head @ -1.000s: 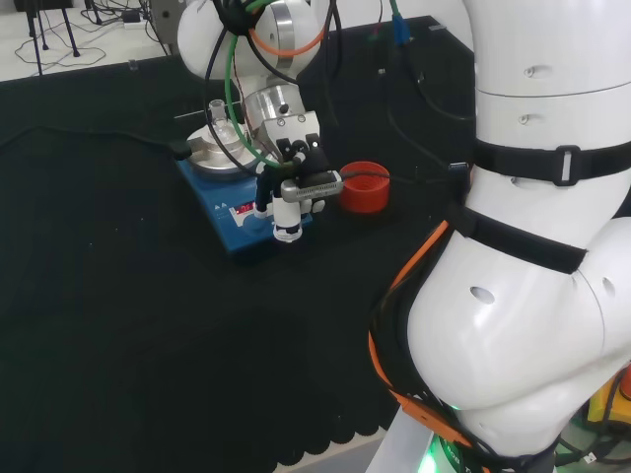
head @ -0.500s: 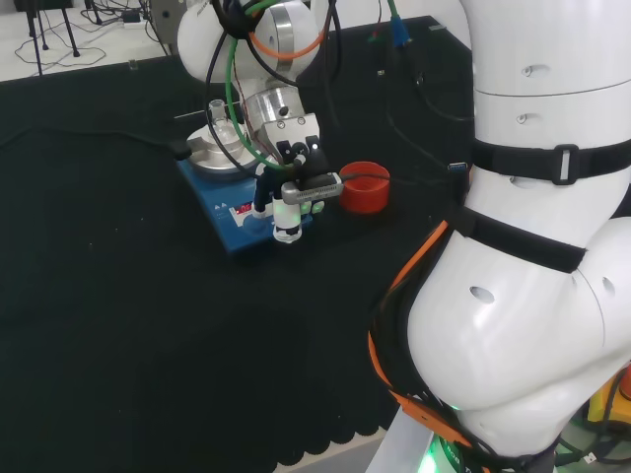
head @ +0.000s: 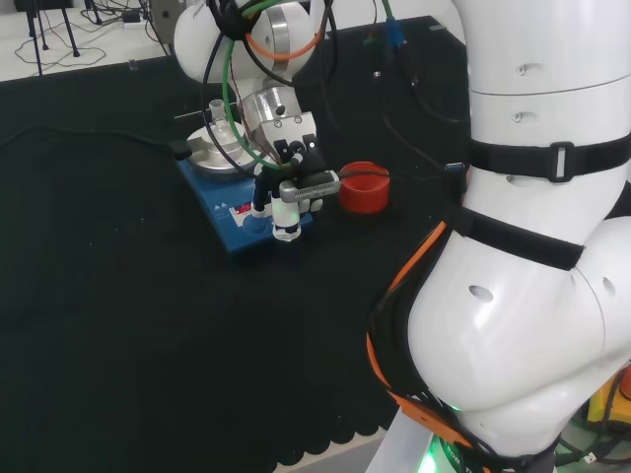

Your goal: Turn on the heater.

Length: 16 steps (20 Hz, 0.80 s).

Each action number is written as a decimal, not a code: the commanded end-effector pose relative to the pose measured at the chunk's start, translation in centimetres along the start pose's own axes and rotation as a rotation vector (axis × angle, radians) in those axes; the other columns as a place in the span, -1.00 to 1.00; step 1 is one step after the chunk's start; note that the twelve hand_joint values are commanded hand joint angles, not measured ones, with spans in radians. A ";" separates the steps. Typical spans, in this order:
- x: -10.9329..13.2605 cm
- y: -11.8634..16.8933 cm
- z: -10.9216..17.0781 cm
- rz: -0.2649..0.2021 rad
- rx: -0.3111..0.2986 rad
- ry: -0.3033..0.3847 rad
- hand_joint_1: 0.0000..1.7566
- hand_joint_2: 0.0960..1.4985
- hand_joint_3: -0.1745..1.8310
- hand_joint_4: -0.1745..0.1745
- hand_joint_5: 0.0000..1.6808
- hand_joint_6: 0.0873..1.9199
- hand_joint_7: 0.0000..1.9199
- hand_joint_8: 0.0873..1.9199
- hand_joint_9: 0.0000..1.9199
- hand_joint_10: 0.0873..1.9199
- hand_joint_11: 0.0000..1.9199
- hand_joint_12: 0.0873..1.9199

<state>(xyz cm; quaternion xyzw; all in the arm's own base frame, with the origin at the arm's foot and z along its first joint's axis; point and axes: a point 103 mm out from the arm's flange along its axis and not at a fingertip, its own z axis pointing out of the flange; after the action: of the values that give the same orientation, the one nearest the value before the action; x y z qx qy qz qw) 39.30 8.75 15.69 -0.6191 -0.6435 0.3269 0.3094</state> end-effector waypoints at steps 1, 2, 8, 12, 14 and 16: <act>0.0 0.1 -0.2 0.007 0.012 -0.007 0.66 -0.20 0.32 -0.02 -0.82 -1.00 0.66 0.89 0.82 0.78 0.78 0.54; 0.0 0.0 -0.2 0.008 0.012 -0.008 0.66 -0.20 0.32 -0.02 -0.82 -1.00 0.66 0.89 0.82 0.78 0.78 0.54; 0.3 0.1 -0.4 0.017 0.027 -0.018 0.66 -0.20 0.33 -0.03 -0.82 -1.00 0.66 0.90 0.82 0.78 0.78 0.55; 0.7 0.1 -0.6 0.017 0.044 -0.020 0.66 -0.21 0.33 -0.03 -0.82 -1.00 0.66 0.90 0.82 0.78 0.78 0.55; 0.8 0.1 -0.6 0.017 0.050 -0.023 0.66 -0.21 0.33 -0.03 -0.81 -1.00 0.66 0.90 0.82 0.78 0.78 0.55; 0.8 0.1 -0.5 0.019 0.055 -0.024 0.66 -0.21 0.33 -0.03 -0.81 -1.00 0.66 0.90 0.82 0.78 0.78 0.55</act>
<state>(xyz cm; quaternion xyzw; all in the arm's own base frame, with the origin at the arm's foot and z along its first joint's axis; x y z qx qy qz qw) 39.87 9.39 15.98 -0.6141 -0.6340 0.3500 0.3139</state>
